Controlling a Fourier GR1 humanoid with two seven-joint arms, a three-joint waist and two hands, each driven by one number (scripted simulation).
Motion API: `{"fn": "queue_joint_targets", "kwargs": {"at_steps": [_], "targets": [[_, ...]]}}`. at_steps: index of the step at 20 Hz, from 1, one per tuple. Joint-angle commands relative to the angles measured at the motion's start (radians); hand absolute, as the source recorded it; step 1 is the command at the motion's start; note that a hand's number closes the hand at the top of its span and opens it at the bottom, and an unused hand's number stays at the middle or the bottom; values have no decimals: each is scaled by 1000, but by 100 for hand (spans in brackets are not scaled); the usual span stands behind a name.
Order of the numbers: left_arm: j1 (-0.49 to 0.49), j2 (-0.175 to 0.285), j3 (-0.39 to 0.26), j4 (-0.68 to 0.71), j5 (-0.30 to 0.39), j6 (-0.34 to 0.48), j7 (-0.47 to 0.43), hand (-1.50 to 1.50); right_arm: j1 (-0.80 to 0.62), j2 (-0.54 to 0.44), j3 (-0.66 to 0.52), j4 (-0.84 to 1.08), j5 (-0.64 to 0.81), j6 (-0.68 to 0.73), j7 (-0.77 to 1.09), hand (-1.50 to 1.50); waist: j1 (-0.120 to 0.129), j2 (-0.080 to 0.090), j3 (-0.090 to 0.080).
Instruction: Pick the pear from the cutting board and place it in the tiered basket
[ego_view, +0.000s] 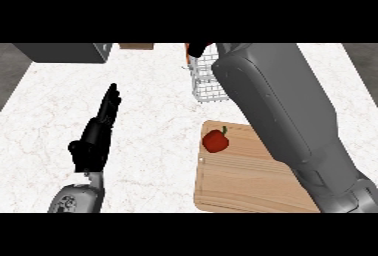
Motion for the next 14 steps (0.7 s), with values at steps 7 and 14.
{"fn": "queue_joint_targets", "kwargs": {"at_steps": [7,14], "targets": [[-43,-21,-31,61,-46,63,-11,0,47,-44,-58,181,48,-117,-111,150,-9,-1,1],[-37,-4,11,35,1,15,-11,0,70,2,-246,251,-58,-374,-131,-150,3,5,1]]}}
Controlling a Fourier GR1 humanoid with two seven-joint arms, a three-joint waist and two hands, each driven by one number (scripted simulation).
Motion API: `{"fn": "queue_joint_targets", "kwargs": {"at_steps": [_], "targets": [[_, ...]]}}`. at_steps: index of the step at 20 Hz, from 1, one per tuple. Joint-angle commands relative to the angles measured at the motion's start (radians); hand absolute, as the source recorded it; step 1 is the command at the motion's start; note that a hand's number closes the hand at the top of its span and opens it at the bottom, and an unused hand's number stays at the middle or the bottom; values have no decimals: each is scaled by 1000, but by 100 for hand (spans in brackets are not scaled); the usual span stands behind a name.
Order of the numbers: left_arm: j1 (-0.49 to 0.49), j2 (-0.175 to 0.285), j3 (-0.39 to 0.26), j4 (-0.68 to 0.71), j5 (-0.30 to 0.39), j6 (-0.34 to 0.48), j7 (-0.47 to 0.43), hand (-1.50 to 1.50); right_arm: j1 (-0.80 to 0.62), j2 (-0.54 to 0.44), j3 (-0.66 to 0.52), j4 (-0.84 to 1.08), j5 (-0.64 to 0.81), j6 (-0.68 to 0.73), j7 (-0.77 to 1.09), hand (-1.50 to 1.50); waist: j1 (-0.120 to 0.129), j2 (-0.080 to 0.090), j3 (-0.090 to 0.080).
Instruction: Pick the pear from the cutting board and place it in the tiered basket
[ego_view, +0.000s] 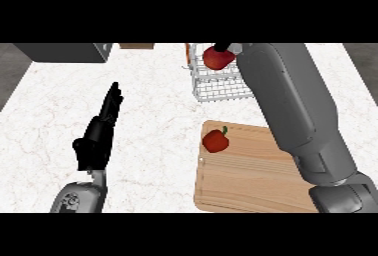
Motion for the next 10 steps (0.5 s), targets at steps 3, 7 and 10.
{"fn": "queue_joint_targets", "kwargs": {"at_steps": [3,7,10], "targets": [[-22,14,17,-10,1,-2,40,0,67,56,-58,-29,-54,-168,-54,-150,-10,-5,0],[24,-3,10,-2,9,1,-14,0,19,-12,-155,-91,-82,-277,-33,-150,-14,-8,0],[63,-7,7,3,16,-3,-44,0,102,-72,-176,-194,-76,-273,1,-150,-30,-11,0]]}}
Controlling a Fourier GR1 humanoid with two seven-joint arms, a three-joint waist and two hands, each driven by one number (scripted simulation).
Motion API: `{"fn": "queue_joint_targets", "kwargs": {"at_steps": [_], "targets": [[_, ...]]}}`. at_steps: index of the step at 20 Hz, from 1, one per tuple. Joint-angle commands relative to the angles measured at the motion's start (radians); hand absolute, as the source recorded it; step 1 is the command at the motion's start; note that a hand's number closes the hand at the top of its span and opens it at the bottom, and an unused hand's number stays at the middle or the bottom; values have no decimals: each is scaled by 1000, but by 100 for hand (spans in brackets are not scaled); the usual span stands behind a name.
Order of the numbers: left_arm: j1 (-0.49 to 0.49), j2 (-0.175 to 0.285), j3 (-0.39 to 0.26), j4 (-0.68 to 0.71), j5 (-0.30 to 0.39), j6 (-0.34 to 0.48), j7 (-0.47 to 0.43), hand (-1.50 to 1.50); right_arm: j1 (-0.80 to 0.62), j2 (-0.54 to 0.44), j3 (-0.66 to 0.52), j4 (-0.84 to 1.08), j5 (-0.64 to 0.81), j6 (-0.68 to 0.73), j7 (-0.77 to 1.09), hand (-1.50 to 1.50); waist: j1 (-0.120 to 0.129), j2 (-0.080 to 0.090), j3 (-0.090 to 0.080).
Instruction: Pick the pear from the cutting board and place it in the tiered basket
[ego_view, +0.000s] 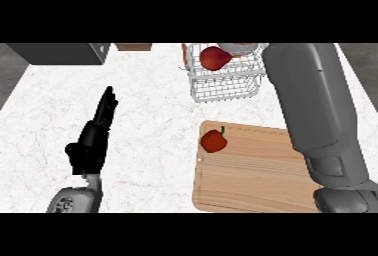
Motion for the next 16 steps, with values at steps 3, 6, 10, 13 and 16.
{"fn": "queue_joint_targets", "kwargs": {"at_steps": [3,6,10,13,16], "targets": [[9,0,-5,-53,-13,13,47,0,164,-26,-53,-259,-27,-28,104,-150,-28,-11,1],[-18,-4,14,13,-12,23,25,0,257,-66,-129,-382,-103,-8,99,-150,-47,-9,1],[10,-17,-7,-45,-19,31,59,0,439,-124,-212,-625,-272,118,50,-150,-52,-14,2],[41,22,29,-26,3,8,-5,0,645,-115,-232,-828,-329,156,15,-150,-56,-12,1],[55,-11,-2,-56,-22,38,25,0,796,-141,-335,-968,-495,254,-29,-150,-60,-13,2]]}}
